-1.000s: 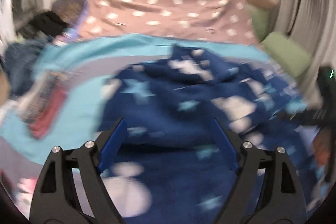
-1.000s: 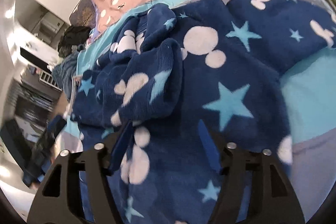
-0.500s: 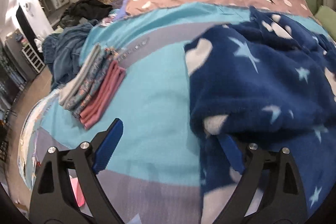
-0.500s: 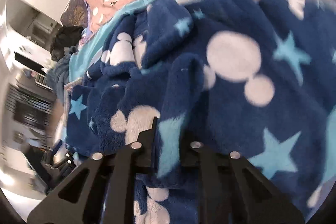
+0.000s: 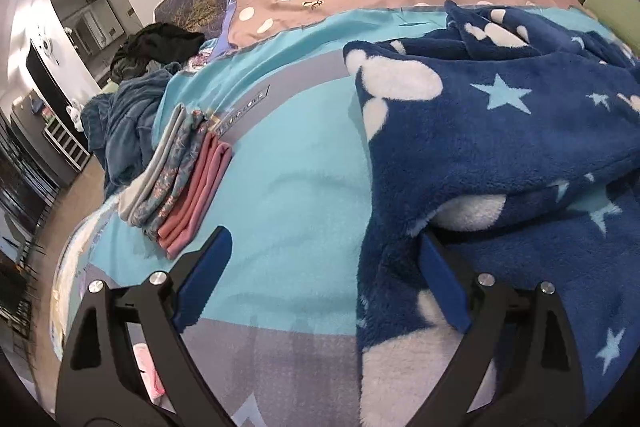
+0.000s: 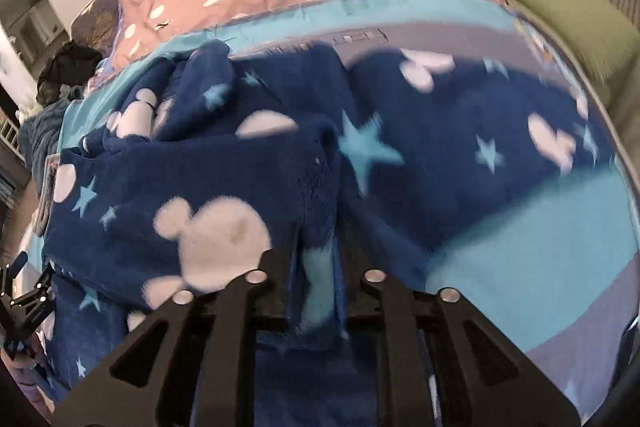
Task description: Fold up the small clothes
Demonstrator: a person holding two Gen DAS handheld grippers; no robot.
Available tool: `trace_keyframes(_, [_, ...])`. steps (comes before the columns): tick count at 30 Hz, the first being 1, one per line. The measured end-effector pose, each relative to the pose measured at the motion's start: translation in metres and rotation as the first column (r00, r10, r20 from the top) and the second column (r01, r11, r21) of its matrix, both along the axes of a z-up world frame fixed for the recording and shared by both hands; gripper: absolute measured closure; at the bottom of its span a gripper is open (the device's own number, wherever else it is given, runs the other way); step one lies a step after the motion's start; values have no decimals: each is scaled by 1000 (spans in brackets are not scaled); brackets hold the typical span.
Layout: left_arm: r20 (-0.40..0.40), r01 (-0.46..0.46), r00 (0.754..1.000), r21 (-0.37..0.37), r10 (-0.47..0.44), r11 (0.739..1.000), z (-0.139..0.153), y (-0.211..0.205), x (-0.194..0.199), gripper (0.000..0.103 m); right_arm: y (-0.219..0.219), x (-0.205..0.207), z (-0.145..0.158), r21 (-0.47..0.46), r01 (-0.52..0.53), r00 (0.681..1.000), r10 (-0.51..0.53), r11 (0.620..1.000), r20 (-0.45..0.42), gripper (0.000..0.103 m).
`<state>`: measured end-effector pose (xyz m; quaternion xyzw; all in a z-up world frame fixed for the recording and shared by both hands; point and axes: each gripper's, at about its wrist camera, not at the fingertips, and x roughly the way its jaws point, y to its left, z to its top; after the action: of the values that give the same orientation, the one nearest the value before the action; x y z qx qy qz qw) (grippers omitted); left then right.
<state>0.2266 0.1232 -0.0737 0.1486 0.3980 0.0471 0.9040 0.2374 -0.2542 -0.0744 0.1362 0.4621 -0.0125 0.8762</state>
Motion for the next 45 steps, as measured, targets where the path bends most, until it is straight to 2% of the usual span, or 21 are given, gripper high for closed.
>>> trace_keyframes(2, [-5,0,1000,-26,-1,1000,3,5,-5,9,-9,-12,4,20,36,998,-36,999,44,67])
trace_keyframes(5, [37,-15,999,-64,17,998,19,12,-17,14,-15,-29,24,30,34,993,-37,999,113,67])
trace_keyframes(7, [77,13,997,-159,-1,987,38,15,-27,30,-10,-37,37,30,-18,989,14,999,150,67])
trace_keyframes(9, [95,47,995,-276,-21,960,54,16,-31,67,5,-41,45,32,-92,981,85,995,174,71])
trace_keyframes(11, [93,88,994,-395,-55,914,64,11,-23,76,23,-39,40,93,-189,971,172,978,165,74])
trace_keyframes(13, [80,129,991,-441,-104,888,60,-4,-4,76,33,-32,28,162,-216,972,196,963,132,74])
trace_keyframes(14, [65,129,992,-432,-112,893,54,-10,5,76,37,-29,22,177,-208,975,190,962,113,74])
trace_keyframes(17, [-90,17,995,-246,-40,969,1,-26,46,72,41,-16,-9,90,-128,992,129,988,3,80])
trace_keyframes(18, [-108,-3,994,-239,-24,971,-11,-25,49,54,39,-14,-18,97,-123,992,123,988,5,80])
trace_keyframes(20, [-63,-68,997,-231,55,971,-18,-15,48,29,34,-20,-16,128,-129,991,124,983,46,80])
trace_keyframes(23, [-41,-65,998,-256,56,965,-12,-9,41,30,20,-34,-1,149,-119,990,107,982,87,76])
trace_keyframes(25, [-19,-46,999,-274,43,961,-8,-9,35,38,-4,-46,7,171,-71,991,50,983,121,67])
trace_keyframes(26, [-4,-34,999,-279,34,960,-4,-9,32,47,-18,-50,9,181,-27,992,4,983,130,61])
trace_keyframes(27, [19,-19,999,-282,26,959,2,-11,28,58,-38,-54,9,192,34,989,-61,981,136,61])
trace_keyframes(29, [96,24,995,-292,4,956,18,-18,20,65,-86,-64,2,227,189,968,-220,955,118,61])
trace_keyframes(32, [164,114,984,-314,-64,943,43,-34,15,73,-157,-81,-19,332,410,894,-446,849,37,61])
trace_keyframes(33, [169,136,982,-313,-86,940,47,-43,15,74,-183,-87,-29,390,466,862,-507,794,2,61])
trace_keyframes(36, [143,186,979,-312,-148,932,47,-65,23,81,-223,-95,-51,471,543,802,-595,695,-48,61])
trace_keyframes(39, [52,137,990,-283,-127,949,23,-77,47,85,-245,-98,-64,486,593,756,-652,642,-62,61])
trace_keyframes(43, [-10,26,1000,-130,-28,991,-17,-60,71,85,-271,-96,-78,524,622,718,-691,582,-86,59])
trace_keyframes(45, [-16,20,1000,-248,-25,969,-16,-41,72,85,-276,-93,-80,532,621,715,-693,575,-86,55])
